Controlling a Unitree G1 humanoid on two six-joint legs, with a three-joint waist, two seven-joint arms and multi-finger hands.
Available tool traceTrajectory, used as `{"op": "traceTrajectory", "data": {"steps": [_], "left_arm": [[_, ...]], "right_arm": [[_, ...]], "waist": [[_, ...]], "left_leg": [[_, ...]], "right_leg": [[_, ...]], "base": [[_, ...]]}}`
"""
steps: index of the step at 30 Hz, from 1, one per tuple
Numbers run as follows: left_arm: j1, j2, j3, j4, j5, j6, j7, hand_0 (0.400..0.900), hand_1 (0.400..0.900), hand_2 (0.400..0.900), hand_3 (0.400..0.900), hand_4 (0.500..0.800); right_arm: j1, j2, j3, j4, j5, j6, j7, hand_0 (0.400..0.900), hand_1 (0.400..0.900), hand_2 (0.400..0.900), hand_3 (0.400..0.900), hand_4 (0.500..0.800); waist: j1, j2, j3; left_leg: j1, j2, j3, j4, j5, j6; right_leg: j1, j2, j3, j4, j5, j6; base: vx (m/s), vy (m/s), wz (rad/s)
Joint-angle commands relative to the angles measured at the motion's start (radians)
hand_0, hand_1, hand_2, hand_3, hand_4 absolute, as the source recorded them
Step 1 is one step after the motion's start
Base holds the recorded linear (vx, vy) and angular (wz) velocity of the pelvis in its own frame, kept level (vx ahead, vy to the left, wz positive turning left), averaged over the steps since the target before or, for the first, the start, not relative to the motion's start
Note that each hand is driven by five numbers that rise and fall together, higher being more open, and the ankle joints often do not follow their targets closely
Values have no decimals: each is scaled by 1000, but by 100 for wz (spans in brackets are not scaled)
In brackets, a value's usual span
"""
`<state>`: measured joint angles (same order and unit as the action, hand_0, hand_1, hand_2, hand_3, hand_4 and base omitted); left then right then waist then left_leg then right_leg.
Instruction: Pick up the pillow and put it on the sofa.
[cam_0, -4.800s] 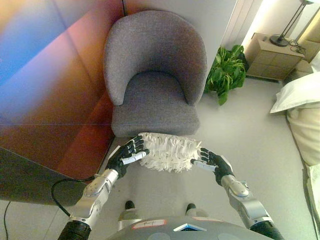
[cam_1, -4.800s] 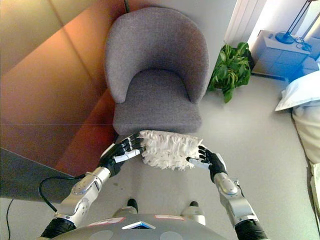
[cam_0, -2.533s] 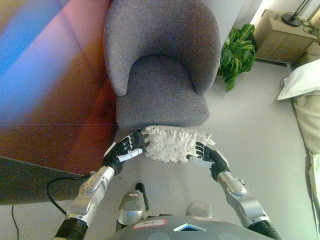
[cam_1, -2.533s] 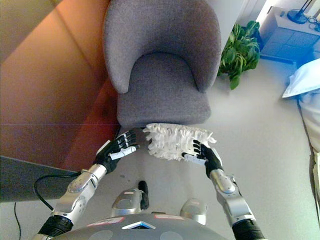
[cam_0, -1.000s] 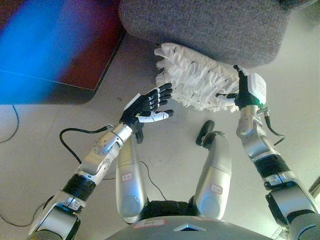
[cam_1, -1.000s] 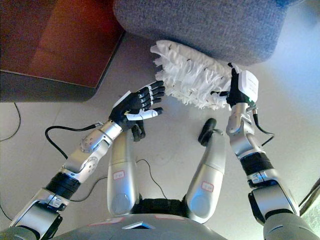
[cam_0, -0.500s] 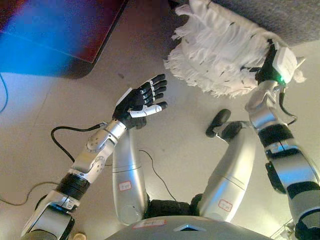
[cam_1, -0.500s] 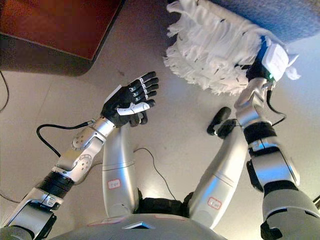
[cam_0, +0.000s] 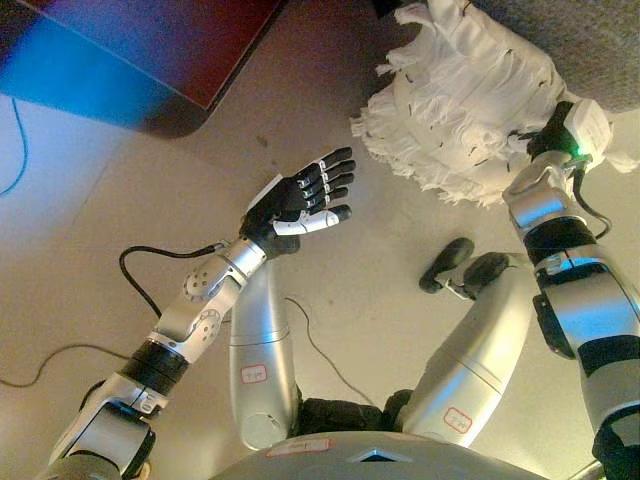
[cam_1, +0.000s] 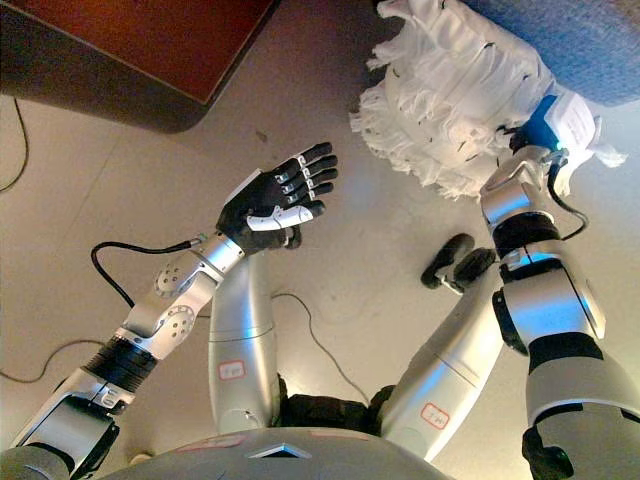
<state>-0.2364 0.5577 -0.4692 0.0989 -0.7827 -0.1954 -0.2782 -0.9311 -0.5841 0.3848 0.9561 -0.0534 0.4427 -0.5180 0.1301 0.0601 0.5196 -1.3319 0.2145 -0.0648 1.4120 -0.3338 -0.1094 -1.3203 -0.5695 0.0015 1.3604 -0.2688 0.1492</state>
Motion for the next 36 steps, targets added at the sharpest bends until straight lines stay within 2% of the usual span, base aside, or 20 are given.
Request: {"op": "traceTrajectory", "data": {"steps": [1,9,12,13,16,20,23,25,29,32,36], "left_arm": [[-1,-56,-5,-126,-15,-66,-14,900,900,900,900,800],[0,-81,10,-114,30,-73,56,900,900,900,900,800],[-8,-91,26,-98,43,-75,124,900,900,900,900,800],[-8,-93,35,-99,55,-71,139,900,900,900,900,800],[12,-96,62,-101,61,-53,200,900,900,900,900,800],[55,-91,106,-95,97,-42,260,900,900,900,900,800],[126,-103,156,-90,113,-23,285,900,900,900,900,800],[166,-112,181,-83,126,-1,311,900,900,900,900,800],[198,-125,218,-71,140,8,336,900,900,900,900,800],[251,-139,255,-68,139,21,339,900,900,900,900,800],[307,-163,289,-70,149,66,340,900,900,900,900,800]], "right_arm": [[58,28,-31,-43,99,-25,16,400,400,400,400,500],[123,53,-67,-172,94,-81,-63,400,400,400,400,500],[154,62,-87,-235,84,-129,-101,400,400,400,400,500],[166,63,-99,-269,70,-137,-115,400,400,400,400,500],[235,70,-134,-375,17,-184,-172,400,400,400,400,500],[363,83,-175,-583,-71,-212,-231,400,400,400,400,500],[524,96,-223,-743,-167,-292,-234,400,400,400,400,500],[615,74,-252,-846,-184,-326,-216,400,400,400,400,500],[703,61,-281,-968,-221,-376,-180,400,400,400,400,500],[789,49,-299,-1054,-252,-431,-142,400,400,400,400,500],[897,42,-335,-1145,-251,-478,-110,400,400,400,400,500]], "waist": [[20,41,0],[6,16,0],[1,7,0],[-1,4,0],[-2,-6,0],[0,-34,0],[-5,-63,-32],[-9,-79,-63],[-22,-97,-103],[-40,-104,-157],[-52,-105,-234]], "left_leg": [[94,68,-52,-106,6,-4],[254,102,-5,-277,56,-10],[357,116,26,-420,104,-14],[376,112,34,-485,154,-6],[484,111,50,-637,212,-2],[637,93,58,-828,277,5],[778,84,99,-972,319,6],[859,73,127,-1046,335,8],[956,67,144,-1125,349,7],[1088,57,180,-1242,380,5],[1231,34,224,-1385,409,5]], "right_leg": [[31,9,59,-107,109,14],[173,19,-5,-245,172,26],[282,30,-55,-358,204,31],[307,35,-72,-415,243,21],[417,46,-114,-542,277,27],[573,46,-182,-714,322,38],[717,54,-245,-861,358,50],[801,73,-276,-940,374,55],[905,108,-302,-1033,397,58],[1043,159,-328,-1149,419,63],[1182,207,-340,-1257,435,71]], "base": [[17,12,-5],[7,8,-9],[-25,-15,-3],[-63,-35,1],[2,-61,5],[73,-92,9],[128,-66,5],[96,-52,-2],[41,-34,-9],[86,21,-19],[113,42,-10]]}}
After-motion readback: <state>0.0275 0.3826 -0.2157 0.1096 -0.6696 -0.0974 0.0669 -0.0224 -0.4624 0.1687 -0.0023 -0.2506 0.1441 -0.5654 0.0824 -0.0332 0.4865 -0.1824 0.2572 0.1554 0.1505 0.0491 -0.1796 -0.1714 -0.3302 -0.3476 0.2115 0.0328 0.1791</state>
